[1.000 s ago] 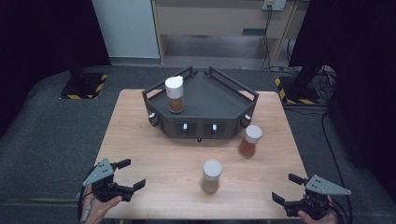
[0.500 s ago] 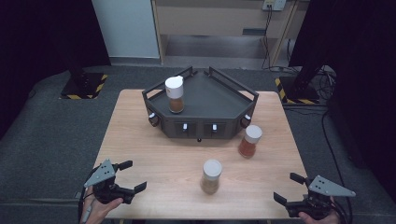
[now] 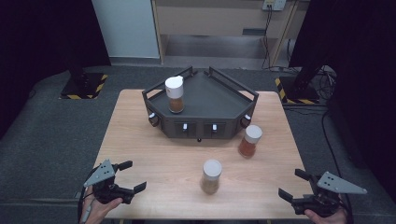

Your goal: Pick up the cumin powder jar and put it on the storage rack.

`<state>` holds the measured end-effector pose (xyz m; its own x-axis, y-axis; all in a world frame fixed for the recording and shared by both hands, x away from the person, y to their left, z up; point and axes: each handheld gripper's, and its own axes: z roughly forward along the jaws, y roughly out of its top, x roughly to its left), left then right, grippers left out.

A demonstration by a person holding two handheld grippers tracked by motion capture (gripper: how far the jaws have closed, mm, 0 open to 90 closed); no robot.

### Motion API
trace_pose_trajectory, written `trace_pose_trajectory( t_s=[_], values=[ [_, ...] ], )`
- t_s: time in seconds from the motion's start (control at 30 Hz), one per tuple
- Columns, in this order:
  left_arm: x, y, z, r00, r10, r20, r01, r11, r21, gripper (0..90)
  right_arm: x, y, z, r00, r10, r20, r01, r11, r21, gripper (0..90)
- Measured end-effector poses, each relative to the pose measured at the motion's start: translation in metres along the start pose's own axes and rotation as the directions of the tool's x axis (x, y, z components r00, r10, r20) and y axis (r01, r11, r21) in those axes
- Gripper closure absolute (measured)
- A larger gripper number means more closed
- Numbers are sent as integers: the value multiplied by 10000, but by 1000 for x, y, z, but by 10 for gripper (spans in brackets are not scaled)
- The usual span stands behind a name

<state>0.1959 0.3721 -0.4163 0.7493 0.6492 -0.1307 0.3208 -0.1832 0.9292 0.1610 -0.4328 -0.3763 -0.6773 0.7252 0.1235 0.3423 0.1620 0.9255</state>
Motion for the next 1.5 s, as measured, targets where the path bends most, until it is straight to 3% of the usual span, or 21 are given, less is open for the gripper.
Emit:
trace_pose_trajectory(
  t_s=[0.67,1.5],
  values=[
    [1,-1,-1,9999,-112,-5,112,9999,2,13,-5,49,7,9957,-606,-704,584,9977,-335,20],
    [2,0,1,9999,-112,54,111,9999,130,12,-3,83,42,9738,-1185,-1941,1167,9929,-210,23]
  ],
)
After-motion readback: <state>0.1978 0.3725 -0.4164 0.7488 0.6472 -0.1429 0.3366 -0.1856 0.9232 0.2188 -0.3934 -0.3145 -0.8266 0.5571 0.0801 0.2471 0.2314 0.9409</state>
